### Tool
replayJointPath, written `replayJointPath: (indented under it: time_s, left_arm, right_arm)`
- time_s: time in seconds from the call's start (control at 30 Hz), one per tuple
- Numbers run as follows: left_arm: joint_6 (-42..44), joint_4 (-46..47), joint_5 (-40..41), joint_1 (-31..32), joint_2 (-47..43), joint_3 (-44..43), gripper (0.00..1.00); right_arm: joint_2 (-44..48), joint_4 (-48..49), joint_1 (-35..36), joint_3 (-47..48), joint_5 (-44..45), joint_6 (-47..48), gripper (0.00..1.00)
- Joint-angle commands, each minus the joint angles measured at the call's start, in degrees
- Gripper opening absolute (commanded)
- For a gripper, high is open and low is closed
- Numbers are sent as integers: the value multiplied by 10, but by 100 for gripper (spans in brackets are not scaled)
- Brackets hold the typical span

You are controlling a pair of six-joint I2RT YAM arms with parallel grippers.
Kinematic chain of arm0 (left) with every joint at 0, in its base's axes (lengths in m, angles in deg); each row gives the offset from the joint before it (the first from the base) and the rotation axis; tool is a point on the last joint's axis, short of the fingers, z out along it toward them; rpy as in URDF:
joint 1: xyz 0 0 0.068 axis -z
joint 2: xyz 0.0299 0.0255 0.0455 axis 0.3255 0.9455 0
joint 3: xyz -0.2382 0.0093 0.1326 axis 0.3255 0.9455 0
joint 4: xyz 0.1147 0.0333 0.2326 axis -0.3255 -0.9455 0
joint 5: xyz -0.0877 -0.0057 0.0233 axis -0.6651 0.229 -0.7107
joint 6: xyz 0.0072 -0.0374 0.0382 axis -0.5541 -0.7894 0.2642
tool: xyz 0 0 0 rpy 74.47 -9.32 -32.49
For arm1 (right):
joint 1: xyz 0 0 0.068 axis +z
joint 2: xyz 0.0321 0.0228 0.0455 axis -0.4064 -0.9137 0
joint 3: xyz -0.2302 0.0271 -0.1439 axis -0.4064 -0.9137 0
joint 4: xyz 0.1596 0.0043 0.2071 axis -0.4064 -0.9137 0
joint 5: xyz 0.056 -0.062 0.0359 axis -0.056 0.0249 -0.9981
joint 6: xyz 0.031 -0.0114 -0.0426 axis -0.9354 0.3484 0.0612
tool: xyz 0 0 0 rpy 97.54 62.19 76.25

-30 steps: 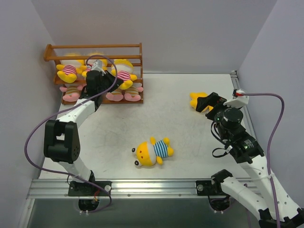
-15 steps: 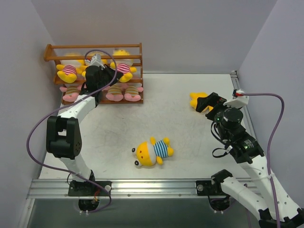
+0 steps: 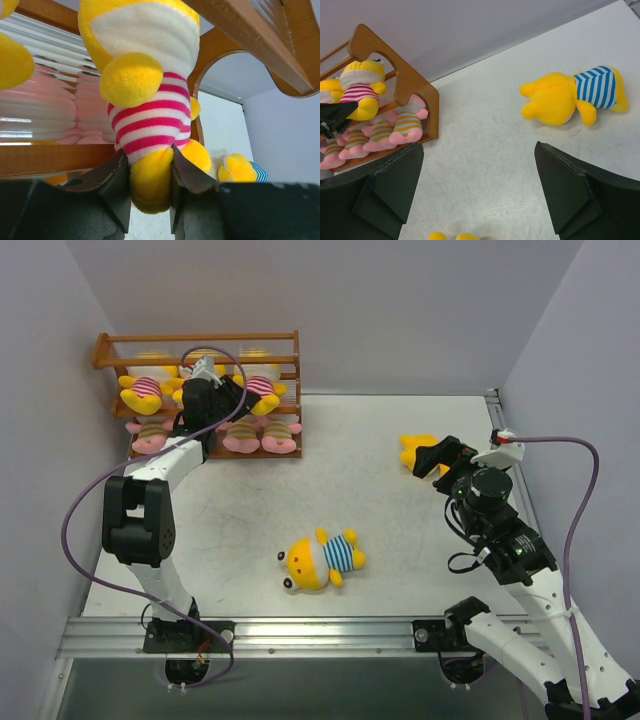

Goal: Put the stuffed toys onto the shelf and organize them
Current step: Place the stuffed toy onto shelf

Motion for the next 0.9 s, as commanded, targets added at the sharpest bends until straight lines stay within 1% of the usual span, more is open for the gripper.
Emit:
replayJointPath:
  time_s: [0.0,0.13,0.3,0.53,0.73,0.87]
  left_arm:
    - [15,19,-1,-4,-6,-25,37]
    - [14,10,2,-6,-8,-28,46]
    - [13,0,14,-7,-26,-25,60]
    - [15,-23,43,-7,-59,-9,75]
    - [6,-21,48,-7,-79,13,79]
    - [-2,-23,56,-7,-92,26,79]
  right_arm:
    - [6,10,-5,-1,0,4,99]
    - [5,10,-5,0,-2,1,99]
    - [8,8,-5,0,-6,-1,99]
    - [15,7,-5,3,-15,-8,99]
    - [23,0,-5,2,-19,-14,99]
    - [30,-3,-5,3,-21,-15,99]
